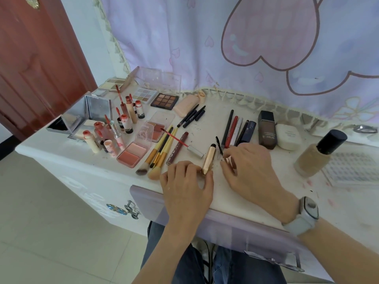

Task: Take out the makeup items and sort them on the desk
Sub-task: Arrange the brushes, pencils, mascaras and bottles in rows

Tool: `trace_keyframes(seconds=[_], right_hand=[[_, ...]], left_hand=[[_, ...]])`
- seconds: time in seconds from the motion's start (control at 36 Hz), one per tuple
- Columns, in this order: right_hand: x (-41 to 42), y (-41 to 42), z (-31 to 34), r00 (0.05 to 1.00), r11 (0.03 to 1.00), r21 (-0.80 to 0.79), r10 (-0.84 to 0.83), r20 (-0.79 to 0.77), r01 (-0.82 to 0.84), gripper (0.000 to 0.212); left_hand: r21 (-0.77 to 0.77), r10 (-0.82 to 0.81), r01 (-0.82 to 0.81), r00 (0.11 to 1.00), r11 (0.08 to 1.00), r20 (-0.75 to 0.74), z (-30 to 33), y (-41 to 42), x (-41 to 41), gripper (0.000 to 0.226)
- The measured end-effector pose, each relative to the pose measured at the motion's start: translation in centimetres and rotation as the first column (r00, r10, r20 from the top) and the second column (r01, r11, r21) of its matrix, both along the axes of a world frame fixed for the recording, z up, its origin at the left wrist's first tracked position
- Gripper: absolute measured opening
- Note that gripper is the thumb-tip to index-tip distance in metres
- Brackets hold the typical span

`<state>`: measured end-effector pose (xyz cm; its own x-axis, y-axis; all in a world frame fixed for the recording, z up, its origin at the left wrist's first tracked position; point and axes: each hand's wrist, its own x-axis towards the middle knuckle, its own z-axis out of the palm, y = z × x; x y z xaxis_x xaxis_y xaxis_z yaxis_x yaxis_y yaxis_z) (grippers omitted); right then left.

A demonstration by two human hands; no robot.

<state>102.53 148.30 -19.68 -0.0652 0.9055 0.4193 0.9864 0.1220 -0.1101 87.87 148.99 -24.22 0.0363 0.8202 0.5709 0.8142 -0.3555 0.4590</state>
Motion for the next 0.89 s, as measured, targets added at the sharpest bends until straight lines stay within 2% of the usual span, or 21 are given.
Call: trace_keyframes(seconds=[0.11,0.17,0.28,0.36,0.53,0.64,0.75,0.89], right_hand=[[-0.6,-0.7,-1.0,0.998,1.0,-0.025,0.018,0.052,-0.016,0.024],[-1.0,-0.8,-1.0,0.999,1.0,-0.01,0.019,0.044,-0.019,0.022],[-2.1,-0.6,-0.8,0.996,0.999,0.044,0.032,-0.083,-0.028,0.013],[-2.4,-0.4,-1.1,0.989,0.999,0.012,0.052,-0.142,-0.051,0.025],[-2.1,-0.4,-1.6,0.977,0.994,0.003,0.112,-0.181,-0.113,0.034],[-0.9,0.0,-1.2,0.973,0.993,0.055,0.11,-0.202,-0.101,0.026],[1.2,2.3,0.2,0.993,0.999,0.046,0.031,-0.113,-0.026,0.027],[2.4,4.9,0.9,0.995,0.979,-0.201,0.053,0.082,-0.035,0.029]], left_hand=[[-0.022,0.025,-0.024,1.0,0.999,0.015,-0.1,0.0,0.1,0.029],[-0.03,0.037,-0.036,0.999,0.999,0.022,-0.1,0.0,0.0,0.03],[-0.043,0.071,-0.069,0.997,0.997,0.034,-0.1,-0.1,-0.1,0.031],[-0.056,0.083,-0.081,0.996,0.995,0.02,0.0,-0.2,-0.3,0.031],[-0.045,0.064,-0.061,0.995,0.997,0.074,0.4,-0.3,-0.3,0.032],[-0.035,0.034,-0.032,0.997,0.999,0.076,0.4,-0.4,-0.4,0.03],[0.003,-0.016,0.016,1.0,1.0,0.021,0.5,-0.3,-0.4,0.031],[0.075,-0.128,0.135,0.988,0.988,-0.092,0.2,0.0,-0.4,0.031]])
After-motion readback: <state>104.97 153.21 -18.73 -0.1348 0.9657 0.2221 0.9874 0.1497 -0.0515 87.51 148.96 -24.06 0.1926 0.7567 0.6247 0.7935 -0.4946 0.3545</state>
